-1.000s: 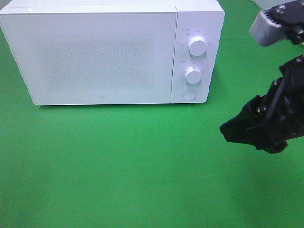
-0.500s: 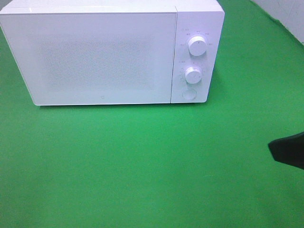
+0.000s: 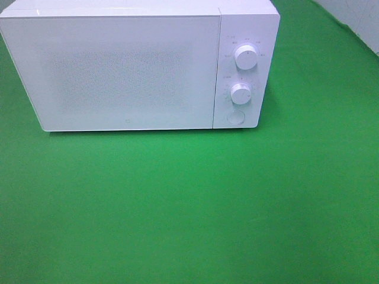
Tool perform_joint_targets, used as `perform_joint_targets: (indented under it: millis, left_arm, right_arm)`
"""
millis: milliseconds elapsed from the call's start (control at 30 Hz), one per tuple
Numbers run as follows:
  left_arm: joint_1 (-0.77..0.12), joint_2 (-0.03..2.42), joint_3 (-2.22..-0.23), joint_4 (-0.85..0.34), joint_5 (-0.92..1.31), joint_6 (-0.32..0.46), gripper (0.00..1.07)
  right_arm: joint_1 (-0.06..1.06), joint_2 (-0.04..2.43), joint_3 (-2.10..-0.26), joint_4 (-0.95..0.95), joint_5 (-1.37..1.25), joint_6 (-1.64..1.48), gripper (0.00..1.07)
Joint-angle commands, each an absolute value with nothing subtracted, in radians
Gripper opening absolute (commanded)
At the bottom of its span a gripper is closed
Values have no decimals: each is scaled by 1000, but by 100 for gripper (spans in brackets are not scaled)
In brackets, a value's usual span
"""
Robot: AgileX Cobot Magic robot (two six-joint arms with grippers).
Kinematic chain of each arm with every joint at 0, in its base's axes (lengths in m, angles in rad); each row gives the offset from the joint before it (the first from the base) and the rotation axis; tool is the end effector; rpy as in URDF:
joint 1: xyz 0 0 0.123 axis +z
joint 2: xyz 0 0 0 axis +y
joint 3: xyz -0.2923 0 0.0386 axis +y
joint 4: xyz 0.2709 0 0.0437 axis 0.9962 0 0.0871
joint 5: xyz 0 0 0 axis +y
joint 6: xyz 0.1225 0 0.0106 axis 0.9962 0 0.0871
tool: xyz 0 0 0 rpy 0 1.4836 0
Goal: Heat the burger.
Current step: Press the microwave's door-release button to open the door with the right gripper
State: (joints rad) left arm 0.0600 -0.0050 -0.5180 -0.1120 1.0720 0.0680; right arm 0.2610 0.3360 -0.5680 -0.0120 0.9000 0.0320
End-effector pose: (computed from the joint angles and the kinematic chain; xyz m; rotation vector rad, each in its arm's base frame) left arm 0.0307 -0.0103 0.2790 0.0156 2.0279 -0.0529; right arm 0.0902 0.0229 0.2931 -0.2488 2.1412 0.1555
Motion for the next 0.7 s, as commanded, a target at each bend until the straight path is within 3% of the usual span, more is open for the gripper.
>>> perform_joint_targets:
  millis: [33,433,700]
  left_arm:
    - [65,-21,-515,-113,1069,66,98]
    - [65,-21,-515,-113,1069,66,98]
    - [65,-20,-515,-113,1069,66,98]
  right_arm:
    - [234,265,-566,-21,908,39,75]
    - [153,-21,-511,-106,924,41,77]
    - [148,-31,-491,-118,958,70,76]
